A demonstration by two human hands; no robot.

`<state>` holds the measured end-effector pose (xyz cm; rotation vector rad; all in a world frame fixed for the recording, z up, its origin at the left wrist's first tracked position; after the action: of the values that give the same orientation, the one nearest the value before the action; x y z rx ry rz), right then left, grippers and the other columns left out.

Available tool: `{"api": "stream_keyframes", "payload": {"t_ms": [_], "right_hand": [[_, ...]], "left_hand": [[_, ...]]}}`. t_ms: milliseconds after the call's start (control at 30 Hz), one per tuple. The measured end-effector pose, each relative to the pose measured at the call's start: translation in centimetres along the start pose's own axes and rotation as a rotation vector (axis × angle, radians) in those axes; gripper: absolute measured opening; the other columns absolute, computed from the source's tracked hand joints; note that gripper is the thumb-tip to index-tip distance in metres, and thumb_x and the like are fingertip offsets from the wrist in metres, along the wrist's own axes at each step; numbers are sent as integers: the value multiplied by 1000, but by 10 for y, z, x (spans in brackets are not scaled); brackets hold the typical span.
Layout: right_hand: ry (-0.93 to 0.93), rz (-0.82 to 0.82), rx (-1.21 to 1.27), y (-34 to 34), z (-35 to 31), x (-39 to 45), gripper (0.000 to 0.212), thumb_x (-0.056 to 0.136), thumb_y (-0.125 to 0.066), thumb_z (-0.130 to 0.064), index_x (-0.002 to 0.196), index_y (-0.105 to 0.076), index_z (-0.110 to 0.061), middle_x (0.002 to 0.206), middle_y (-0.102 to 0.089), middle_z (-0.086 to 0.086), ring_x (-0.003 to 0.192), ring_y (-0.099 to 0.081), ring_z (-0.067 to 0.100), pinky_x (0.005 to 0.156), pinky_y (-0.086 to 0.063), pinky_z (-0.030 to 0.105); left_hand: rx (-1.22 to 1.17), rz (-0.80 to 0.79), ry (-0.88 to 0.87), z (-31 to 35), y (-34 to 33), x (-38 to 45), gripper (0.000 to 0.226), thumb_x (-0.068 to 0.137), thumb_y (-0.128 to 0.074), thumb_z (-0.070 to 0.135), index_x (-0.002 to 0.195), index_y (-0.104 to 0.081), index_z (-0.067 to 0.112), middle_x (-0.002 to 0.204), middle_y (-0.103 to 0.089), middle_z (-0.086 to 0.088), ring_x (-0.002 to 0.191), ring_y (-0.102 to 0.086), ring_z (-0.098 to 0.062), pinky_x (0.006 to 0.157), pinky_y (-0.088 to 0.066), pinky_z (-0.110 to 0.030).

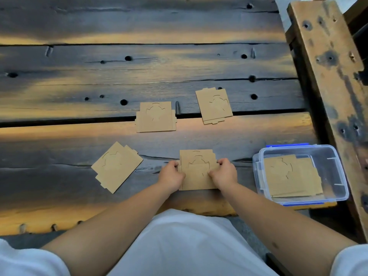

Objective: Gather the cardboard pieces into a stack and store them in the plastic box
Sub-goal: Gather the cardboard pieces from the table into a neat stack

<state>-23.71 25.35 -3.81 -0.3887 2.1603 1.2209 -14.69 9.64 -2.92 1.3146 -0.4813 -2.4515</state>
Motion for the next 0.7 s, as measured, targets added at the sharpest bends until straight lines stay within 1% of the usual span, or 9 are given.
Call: {"api": "stream_keyframes", "payload": {"t_ms": [67,133,167,267,333,467,567,633,700], "right_hand": [[-8,10,-38,-4,-2,-4,43,82,-67,-19,123,-52,-19,127,-49,9,108,-55,30,88,-46,34],[-12,2,-36,-7,-4,-7,44,82,-68,-18,123,-52,-18,128,-48,9,104,-57,28,82,-44,31],[-13,2,-31,-7,-4,-8,45,81,-69,-18,123,-52,-17,128,-49,9,105,-57,28,83,-44,31],[-21,-5,11,-8,-5,-9,45,80,-72,-18,119,-51,-16,125,-54,9,108,-55,26,84,-44,33],[-36,-22,46,-9,-5,-11,43,79,-73,-18,116,-49,-17,120,-59,8,102,-56,24,80,-45,33],[-36,-64,16,-14,-4,-17,36,81,-71,-24,112,-56,-15,115,-62,8,103,-59,27,87,-51,41],[-11,-81,47,-15,-5,-20,26,81,-71,-25,102,-58,-17,111,-62,7,97,-59,25,83,-50,38],[12,-100,86,-16,-6,-21,24,81,-72,-25,97,-58,-17,105,-63,5,92,-59,22,78,-49,36],[22,-127,134,-18,-8,-24,22,81,-72,-25,96,-58,-18,101,-65,2,88,-60,18,77,-50,35]], "left_hand": [[53,17,2,0,-3,-1,47,84,-55,17,131,-49,18,122,-46,-9,90,-52,-21,77,-43,-26],[67,22,7,0,-5,-2,46,82,-55,18,128,-49,19,126,-41,-12,87,-47,-20,78,-40,-26],[65,26,6,0,-5,-2,45,81,-56,17,126,-49,18,125,-43,-12,88,-47,-21,79,-41,-27],[11,23,16,-1,2,1,42,80,-57,15,121,-49,11,117,-55,-11,98,-55,-26,77,-46,-30],[-48,-7,38,-3,9,3,39,82,-56,13,119,-50,10,110,-60,-8,96,-56,-24,73,-45,-29],[-75,-39,88,-8,20,9,27,83,-53,14,109,-51,8,107,-59,-12,96,-56,-29,72,-44,-33],[-63,-29,103,-12,27,9,9,83,-51,12,91,-46,12,96,-54,-10,79,-47,-21,59,-36,-30],[-31,-10,88,-15,30,8,13,83,-51,10,83,-40,15,87,-50,-7,72,-42,-20,58,-34,-31],[3,22,79,-18,32,6,19,81,-52,8,83,-35,16,82,-47,-6,70,-41,-21,59,-34,-32]]}}
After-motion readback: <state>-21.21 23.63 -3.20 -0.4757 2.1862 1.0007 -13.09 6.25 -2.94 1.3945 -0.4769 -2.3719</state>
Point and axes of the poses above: each hand's wrist, its own x-axis towards the middle knuckle, its own y-axis out of the back of the hand, z = x × y, the point moved 1 cm from there along x, towards the middle knuckle
